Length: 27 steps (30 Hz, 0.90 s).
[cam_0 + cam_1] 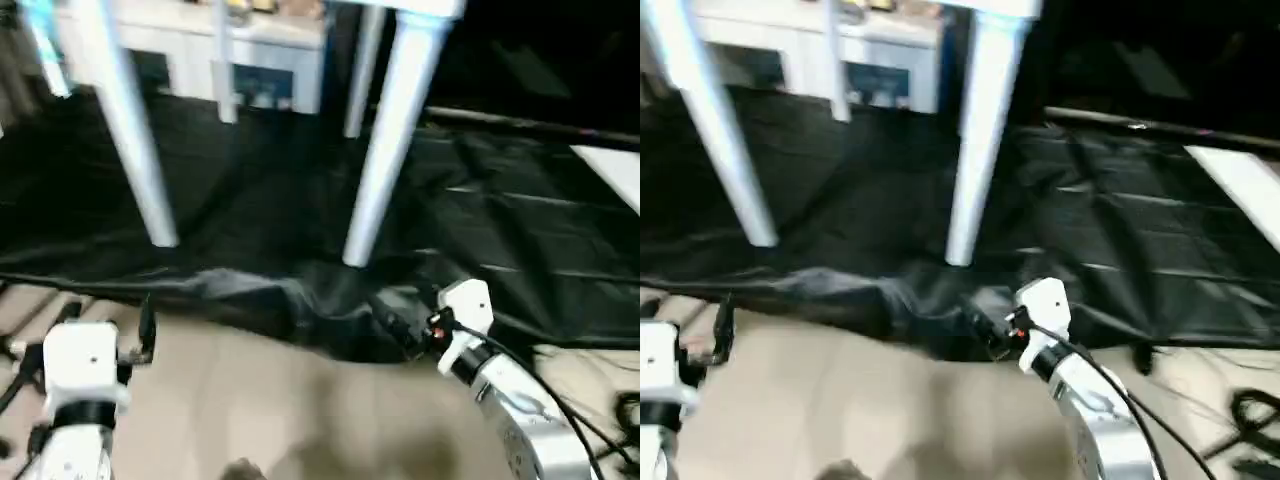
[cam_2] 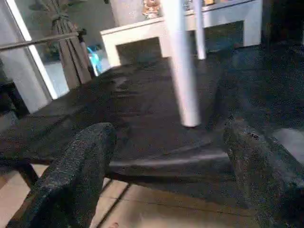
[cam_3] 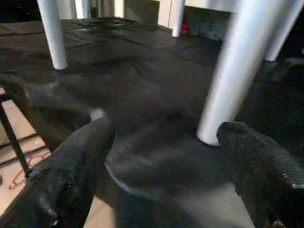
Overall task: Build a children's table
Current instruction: Flip table
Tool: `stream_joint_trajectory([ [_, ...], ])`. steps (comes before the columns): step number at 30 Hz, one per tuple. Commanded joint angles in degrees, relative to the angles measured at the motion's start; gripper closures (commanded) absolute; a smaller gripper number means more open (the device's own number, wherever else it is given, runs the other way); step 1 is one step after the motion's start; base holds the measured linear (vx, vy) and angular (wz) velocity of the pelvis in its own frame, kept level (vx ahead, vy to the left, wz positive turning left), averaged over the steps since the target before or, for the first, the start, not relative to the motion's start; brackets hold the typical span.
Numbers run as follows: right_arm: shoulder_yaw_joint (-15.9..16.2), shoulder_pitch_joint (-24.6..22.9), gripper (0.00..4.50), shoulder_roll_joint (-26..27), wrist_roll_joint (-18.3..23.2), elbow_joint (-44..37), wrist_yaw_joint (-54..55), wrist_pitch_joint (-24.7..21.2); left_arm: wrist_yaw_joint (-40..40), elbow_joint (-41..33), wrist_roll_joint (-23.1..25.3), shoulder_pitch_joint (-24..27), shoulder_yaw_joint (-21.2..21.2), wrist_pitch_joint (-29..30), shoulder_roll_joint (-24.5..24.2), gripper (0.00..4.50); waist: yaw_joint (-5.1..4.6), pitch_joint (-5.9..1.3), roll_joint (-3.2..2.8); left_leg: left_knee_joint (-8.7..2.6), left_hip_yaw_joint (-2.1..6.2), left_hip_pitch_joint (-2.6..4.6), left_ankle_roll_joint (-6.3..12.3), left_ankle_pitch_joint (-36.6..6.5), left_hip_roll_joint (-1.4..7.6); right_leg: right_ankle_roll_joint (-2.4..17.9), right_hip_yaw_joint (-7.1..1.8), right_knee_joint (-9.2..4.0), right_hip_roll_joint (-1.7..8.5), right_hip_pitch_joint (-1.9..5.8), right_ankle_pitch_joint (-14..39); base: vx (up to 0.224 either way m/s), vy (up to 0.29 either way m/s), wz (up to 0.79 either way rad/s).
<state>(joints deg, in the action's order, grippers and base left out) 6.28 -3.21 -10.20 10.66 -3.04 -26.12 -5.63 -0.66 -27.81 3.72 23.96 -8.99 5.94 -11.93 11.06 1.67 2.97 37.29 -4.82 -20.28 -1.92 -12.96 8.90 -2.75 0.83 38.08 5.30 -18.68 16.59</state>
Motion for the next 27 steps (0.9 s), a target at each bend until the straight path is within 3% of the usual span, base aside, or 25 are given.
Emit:
stream_joint_trajectory([
  [1, -0.5, -0.3, 0.45, 0.0, -0.5, -1.6, 1.5, 0.3, 1.3, 0.3, 0.5, -0.9, 0.4, 0.3, -0.2, 0.39, -3.14, -1.68, -2.2, -9.33, 1.02, 3.72, 14.6, -25.6, 2.29, 8.7, 3.05, -0.45, -2.93, -2.78, 12.8, -0.035, 0.211, 0.13],
  [3, -0.7, -0.4, 0.45, 0.2, -0.3, -1.7, 1.9, 0.2, 1.4, 0.5, 0.4, -1.1, 0.5, 0.3, -0.3, 0.39, -3.91, -1.22, -2.97, -11.55, 0.5, 1.82, 18.53, -26.1, 2.75, 4.0, 5.37, 4.23, -3.05, -2.71, 4.8, -0.019, 0.218, 0.08],
  [4, -0.9, -0.6, 0.45, 0.4, -0.3, -1.6, 2.4, 0.2, 1.6, 0.7, 0.3, -1.3, 0.6, 0.2, -0.4, 0.39, -4.36, -0.98, -1.77, -11.49, -0.06, 1.8, 19.17, -25.0, 3.37, 2.5, 5.65, 3.5, -1.82, -2.85, 2.8, -0.027, 0.191, -0.08],
  [5, -1.2, -0.8, 0.45, 0.8, -0.3, -1.5, 3.1, 0.0, 1.7, 0.8, 0.4, -1.4, 0.7, 0.3, -0.5, 0.39, -4.77, -0.89, -0.66, -11.27, -0.97, 0.86, 16.27, -24.7, 3.09, 1.3, 3.62, 0.29, 1.02, -1.82, 3.2, -0.027, 0.191, -0.08],
  [6, -1.3, -0.8, 0.45, 0.9, -0.3, -1.4, 3.3, 0.0, 1.7, 0.8, 0.4, -1.4, 0.7, 0.4, -0.5, 0.39, -4.77, -0.89, -0.66, -11.27, -0.97, 0.86, 16.27, -24.7, 3.09, 1.3, 3.62, 0.29, 1.02, -1.82, 3.2, -0.078, 0.156, 0.02],
  [7, -1.5, -0.9, 0.45, 1.2, -0.3, -1.5, 3.7, -0.3, 1.7, 0.8, 0.5, -1.5, 0.7, 0.5, -0.5, 0.39, -1.95, -1.09, 2.48, 6.77, 1.05, -2.22, 5.22, -15.5, 1.01, -0.3, -10.72, -12.92, 19.89, -1.09, 27.8, -0.06, 0.067, 0.07],
  [8, -1.5, -0.9, 0.45, 1.2, -0.4, -1.4, 3.8, -0.2, 1.7, 0.8, 0.4, -1.5, 0.7, 0.5, -0.5, 0.39, -1.95, -1.09, 2.48, 6.77, 1.05, -2.22, 5.22, -15.5, 1.01, -0.3, -10.72, -12.92, 19.89, -1.09, 27.8, -0.024, 0.169, -0.14],
  [9, -1.6, -1.0, 0.45, 1.3, -0.6, -1.2, 4.1, -0.1, 1.7, 0.9, 0.5, -1.4, 0.7, 0.7, -0.4, 0.39, -3.12, -0.65, 1.81, 7.97, 4.15, -5.73, -2.23, -7.6, 0.15, 5.2, -5.5, -11.5, 16.68, 2.28, 25.0, 0.011, 0.24, -0.47],
  [10, -1.7, -0.9, 0.45, 1.3, -1.1, -0.8, 4.4, 0.4, 1.2, 0.9, 2.2, -1.4, 1.0, -0.3, -0.8, 0.39, -3.27, -0.55, 1.55, 6.3, 3.82, -4.13, -3.16, -7.0, 0.44, 8.6, -3.06, -11.56, 14.72, 1.48, 24.3, -0.007, 0.376, -0.47],
  [11, -2.1, -0.7, 0.45, 1.4, -1.0, -0.4, 4.8, 0.6, 1.2, 1.0, 2.7, -1.3, 1.4, -0.4, -1.0, 0.39, -3.08, -0.93, 0.78, -0.33, 2.12, -0.77, -0.77, -6.7, 0.24, 13.3, 1.07, -10.42, 7.79, 0.54, 24.4, -0.044, 0.274, -0.26],
  [12, -2.7, -0.4, 0.45, 1.6, -0.7, -0.1, 5.1, 0.8, 0.9, 1.1, 3.8, -1.3, 1.7, -0.5, -1.1, 0.39, -4.08, -1.06, -0.13, -3.5, 1.91, 0.36, 1.14, -8.7, 0.46, 13.6, 2.62, -9.73, 5.11, 0.51, 23.7, -0.051, 0.263, 0.18],
  [13, -4.0, 0.0, 0.45, 2.0, 0.0, 0.4, 5.8, 1.3, 0.5, 1.2, 4.9, -1.2, 2.1, -1.2, -1.3, 0.39, -6.74, -1.75, -2.79, -9.42, 3.47, 1.89, -0.79, -32.1, 4.99, 9.5, 3.33, -2.9, -2.03, -2.05, 7.3, -0.07, 0.238, 0.3],
  [14, -5.2, 0.4, 0.45, 2.1, 0.9, 0.7, 6.4, 1.6, 0.2, 1.4, 5.1, -1.2, 2.3, -1.5, -0.9, 0.39, -6.3, -1.65, -3.96, -10.78, 4.54, 1.12, -5.74, -38.1, 5.22, 8.7, 3.0, -2.04, -2.03, -1.38, 1.4, -0.07, 0.238, 0.3],
  [15, -5.9, 0.6, 0.45, 2.0, 1.4, 0.9, 6.7, 1.6, 0.1, 1.4, 4.8, -1.1, 2.3, -1.4, -0.5, 0.39, -6.45, -1.76, -5.28, -11.37, 6.19, 1.41, -13.08, -41.2, 6.32, 7.5, 3.21, -1.54, -2.28, -1.41, -6.7, -0.048, 0.215, 0.11],
  [16, -5.9, 0.6, 0.45, 2.0, 1.4, 0.9, 6.7, 1.6, 0.1, 1.4, 4.8, -1.1, 2.3, -1.4, -0.5, 0.39, -6.99, -1.8, -5.12, -12.4, 7.54, 1.3, -14.09, -37.1, 8.74, 7.0, 3.72, 0.0, -2.09, -1.54, -6.3, -0.03, 0.169, -0.04],
  [18, -6.7, 0.6, 0.45, 1.3, 1.7, 1.2, 6.1, 2.3, 0.6, 1.8, 2.2, -1.5, 2.0, -1.9, 0.8, 0.39, -7.1, -2.02, -4.75, -12.28, 7.71, 1.36, -11.23, -32.4, 10.33, 5.8, 3.86, 1.56, -1.92, -2.45, -3.0, -0.032, 0.131, -0.02],
  [19, -7.0, 0.5, 0.45, 0.9, 1.9, 1.5, 5.6, 2.9, 0.4, 1.9, 1.7, -1.8, 1.8, -1.8, 1.2, 0.39, -6.87, -1.94, -3.93, -11.58, 6.26, 0.7, -3.55, -30.1, 10.11, 4.4, 3.29, 1.65, -1.21, -2.27, 0.8, 0.0, 0.0, 0.0],
  [20, -7.2, 0.5, 0.45, 0.6, 1.9, 2.0, 5.2, 3.4, 0.0, 2.1, 2.6, -2.1, 1.8, -1.2, 1.3, 0.39, -6.79, -2.06, -2.73, -10.81, 5.37, 0.28, 0.29, -29.7, 8.5, 4.0, 2.02, 0.0, 0.18, -1.65, 0.5, 0.0, 0.0, 0.0],
  [21, -7.2, 0.5, 0.45, 0.6, 1.9, 2.0, 5.2, 3.4, 0.0, 2.1, 2.6, -2.1, 1.8, -1.2, 1.3, 0.39, -6.68, -2.17, -1.44, -9.76, 4.58, -0.24, 1.72, -29.2, 7.11, 3.5, 0.65, -1.9, 1.52, -1.08, 0.8, 0.0, 0.0, 0.0],
  [22, -7.0, 0.5, 0.45, 0.8, 2.7, 2.3, 4.1, 2.3, -0.2, 3.0, 3.4, -2.8, 1.5, -1.3, 0.7, 0.39, -5.38, -2.47, -1.36, -6.08, 1.42, -2.25, 0.49, -22.4, 2.53, 3.8, -2.19, -6.09, 6.48, 0.13, 3.9, -0.072, -0.073, -0.12],
  [23, -6.8, 0.5, 0.45, 1.1, 3.0, 2.2, 3.8, 1.2, -0.2, 3.3, 3.6, -3.1, 1.3, -0.9, 0.5, 0.39, -4.4, -1.91, -0.39, -4.79, 0.75, -2.23, 0.12, -18.5, 1.93, 1.8, -3.0, -8.11, 8.16, -0.24, 11.0, -0.072, -0.073, -0.12],
  [24, -6.7, 0.5, 0.45, 1.3, 3.1, 2.2, 3.8, 0.4, -0.2, 3.6, 3.6, -3.3, 1.1, -0.6, 0.4, 0.39, -3.85, -1.66, 0.22, -3.95, 0.5, -1.47, -0.01, -15.4, 2.24, 0.6, -3.46, -8.94, 8.56, -0.83, 19.1, -0.078, -0.077, -0.17],
  [25, -6.2, 0.5, 0.45, 1.4, 2.7, 2.0, 4.4, -1.2, -0.1, 3.9, 2.9, -3.7, 0.7, -0.6, 0.4, 0.39, -3.98, -1.23, -0.39, -5.61, 0.32, -1.57, -1.55, -13.1, 2.63, 1.5, -1.43, -9.36, 6.41, -0.68, 32.9, 0.0, 0.0, 0.0],
  [26, -5.6, 0.7, 0.45, 1.4, 2.2, 1.9, 5.1, -2.7, 0.2, 4.2, 2.3, -4.0, 0.5, -0.6, 0.5, 0.39, -4.03, -1.2, -0.57, -6.26, 0.28, -1.55, -2.08, -14.7, 2.78, 2.3, -0.78, -9.24, 5.55, -0.8, 33.7, -0.055, -0.041, -0.22],
  [27, -5.0, 0.9, 0.45, 1.3, 1.3, 2.0, 6.0, -3.9, 0.5, 4.7, 2.1, -4.4, 0.3, -0.4, 0.3, 0.39, -4.08, -1.18, -1.49, -6.97, 0.49, -1.0, -2.96, -18.9, 3.18, 3.9, -0.27, -8.72, 4.42, -1.32, 31.6, 0.0, 0.0, 0.0],
])
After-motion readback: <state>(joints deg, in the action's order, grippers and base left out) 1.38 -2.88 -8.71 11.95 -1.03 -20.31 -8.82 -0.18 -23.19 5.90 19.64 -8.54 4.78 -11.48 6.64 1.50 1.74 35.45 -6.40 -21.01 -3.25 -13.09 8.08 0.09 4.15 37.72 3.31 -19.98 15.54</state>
